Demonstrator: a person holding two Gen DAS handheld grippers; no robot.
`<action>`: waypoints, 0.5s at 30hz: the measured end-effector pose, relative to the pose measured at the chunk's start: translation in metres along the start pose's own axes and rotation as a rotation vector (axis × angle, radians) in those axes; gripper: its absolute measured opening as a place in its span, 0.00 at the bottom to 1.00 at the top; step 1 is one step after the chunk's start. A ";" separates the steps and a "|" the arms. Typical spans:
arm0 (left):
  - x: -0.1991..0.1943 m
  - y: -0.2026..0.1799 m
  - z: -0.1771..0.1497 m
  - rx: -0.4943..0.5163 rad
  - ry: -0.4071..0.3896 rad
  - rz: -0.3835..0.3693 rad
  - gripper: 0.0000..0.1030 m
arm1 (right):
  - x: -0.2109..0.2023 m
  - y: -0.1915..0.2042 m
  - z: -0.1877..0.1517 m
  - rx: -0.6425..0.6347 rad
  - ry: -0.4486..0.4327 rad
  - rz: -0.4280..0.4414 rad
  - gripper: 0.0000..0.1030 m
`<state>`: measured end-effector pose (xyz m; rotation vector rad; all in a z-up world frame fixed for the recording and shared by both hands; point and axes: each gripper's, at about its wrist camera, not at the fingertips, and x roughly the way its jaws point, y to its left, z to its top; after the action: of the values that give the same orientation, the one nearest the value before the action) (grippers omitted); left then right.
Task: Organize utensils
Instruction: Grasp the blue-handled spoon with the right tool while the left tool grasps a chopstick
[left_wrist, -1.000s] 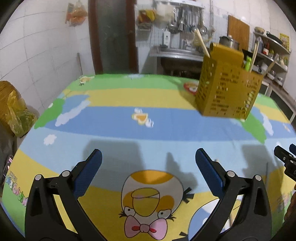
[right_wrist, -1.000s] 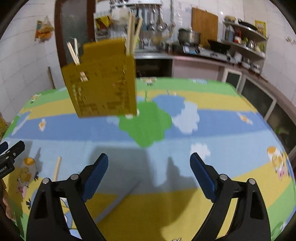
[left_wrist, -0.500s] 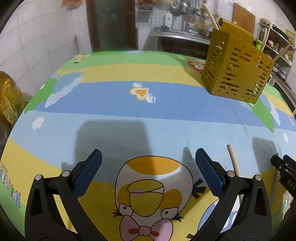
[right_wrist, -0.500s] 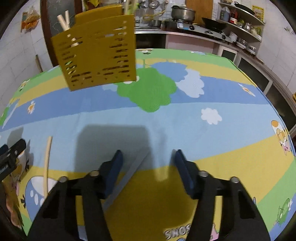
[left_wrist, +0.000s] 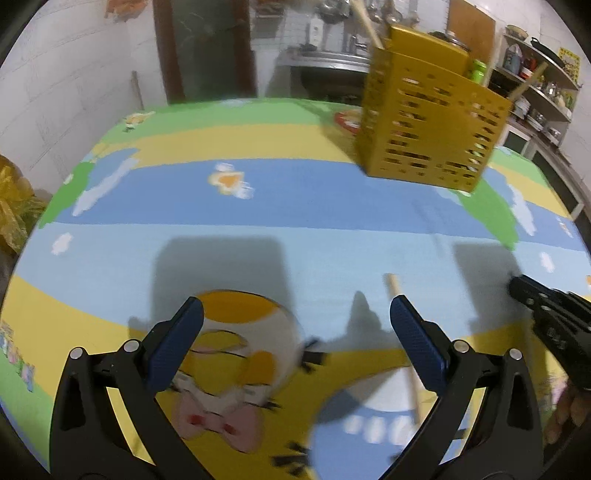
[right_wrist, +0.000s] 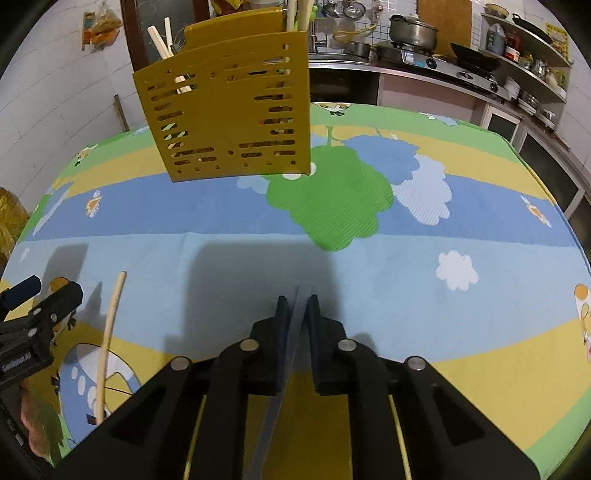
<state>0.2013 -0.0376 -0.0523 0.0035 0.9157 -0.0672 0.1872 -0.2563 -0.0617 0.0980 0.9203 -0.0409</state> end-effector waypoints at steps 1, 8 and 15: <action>0.000 -0.005 0.000 0.005 0.007 -0.007 0.95 | 0.000 -0.002 0.000 -0.007 -0.001 -0.001 0.11; 0.005 -0.039 -0.003 0.047 0.027 -0.007 0.89 | -0.003 -0.012 -0.006 -0.006 -0.018 0.024 0.11; 0.016 -0.050 -0.007 0.073 0.097 -0.011 0.70 | -0.004 -0.016 -0.007 0.015 -0.015 0.030 0.11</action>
<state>0.2024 -0.0882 -0.0677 0.0699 1.0098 -0.1114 0.1779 -0.2715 -0.0638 0.1256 0.9030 -0.0209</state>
